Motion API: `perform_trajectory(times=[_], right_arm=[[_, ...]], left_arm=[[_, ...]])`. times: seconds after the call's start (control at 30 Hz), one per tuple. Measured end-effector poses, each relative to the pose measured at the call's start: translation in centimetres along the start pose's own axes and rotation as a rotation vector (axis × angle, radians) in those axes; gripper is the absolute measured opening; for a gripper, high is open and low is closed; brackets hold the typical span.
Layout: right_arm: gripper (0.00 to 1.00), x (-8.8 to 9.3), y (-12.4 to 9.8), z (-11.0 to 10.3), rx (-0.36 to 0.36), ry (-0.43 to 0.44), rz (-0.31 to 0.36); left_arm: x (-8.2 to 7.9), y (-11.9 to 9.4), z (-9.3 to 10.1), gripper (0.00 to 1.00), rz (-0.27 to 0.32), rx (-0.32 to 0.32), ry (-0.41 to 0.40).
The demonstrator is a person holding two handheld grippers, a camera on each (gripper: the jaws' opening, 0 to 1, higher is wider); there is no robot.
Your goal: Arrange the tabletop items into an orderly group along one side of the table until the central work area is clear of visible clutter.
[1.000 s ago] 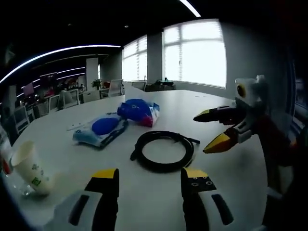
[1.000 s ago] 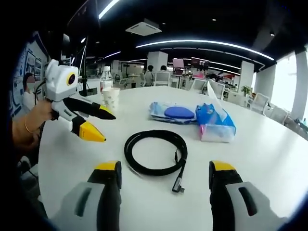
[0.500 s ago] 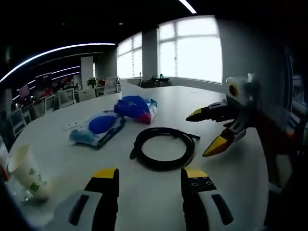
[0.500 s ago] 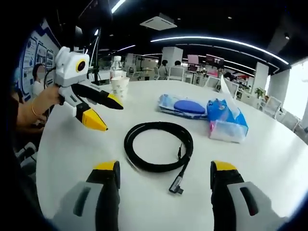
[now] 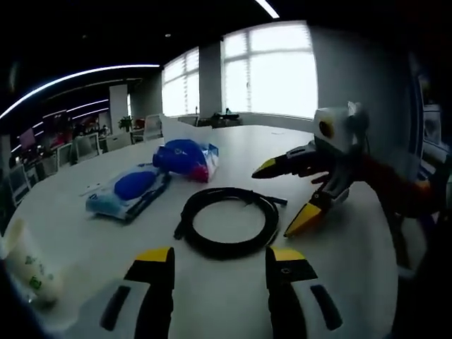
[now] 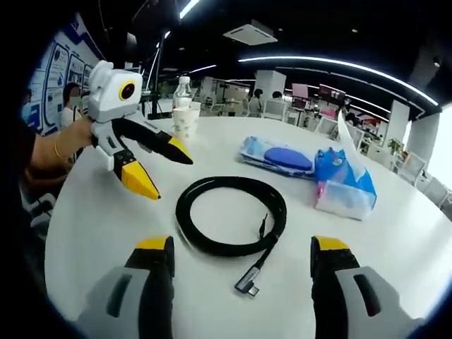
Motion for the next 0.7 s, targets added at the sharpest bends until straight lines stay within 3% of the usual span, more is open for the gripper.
perform_trajectory(times=[0.17,0.43,0.7], right_arm=[[0.76,-0.2,0.2,0.1,-0.045,0.034,0.024],[0.75,-0.5,0.7,0.1,-0.102,-0.017,0.046],[0.77,-0.7,1.6,0.6,-0.144,-0.003,0.081]], left_arm=[[0.0,0.2,0.1,0.51,-0.002,0.008,0.015],[0.5,0.6,-0.2,0.51,-0.022,0.023,0.011],[0.6,1.2,-0.2,0.52,-0.029,0.023,0.047]])
Point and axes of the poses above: the point that each gripper's makers call its tool centre point, and the gripper's own axes: y roughly forward along the fingers, z roughly to its right, x roughly out of its underside, the point moved 2 cm from there along -y, roughly backward along the fingers, and after that the axes turned 7 degrees about z, right-handed, at the moved point
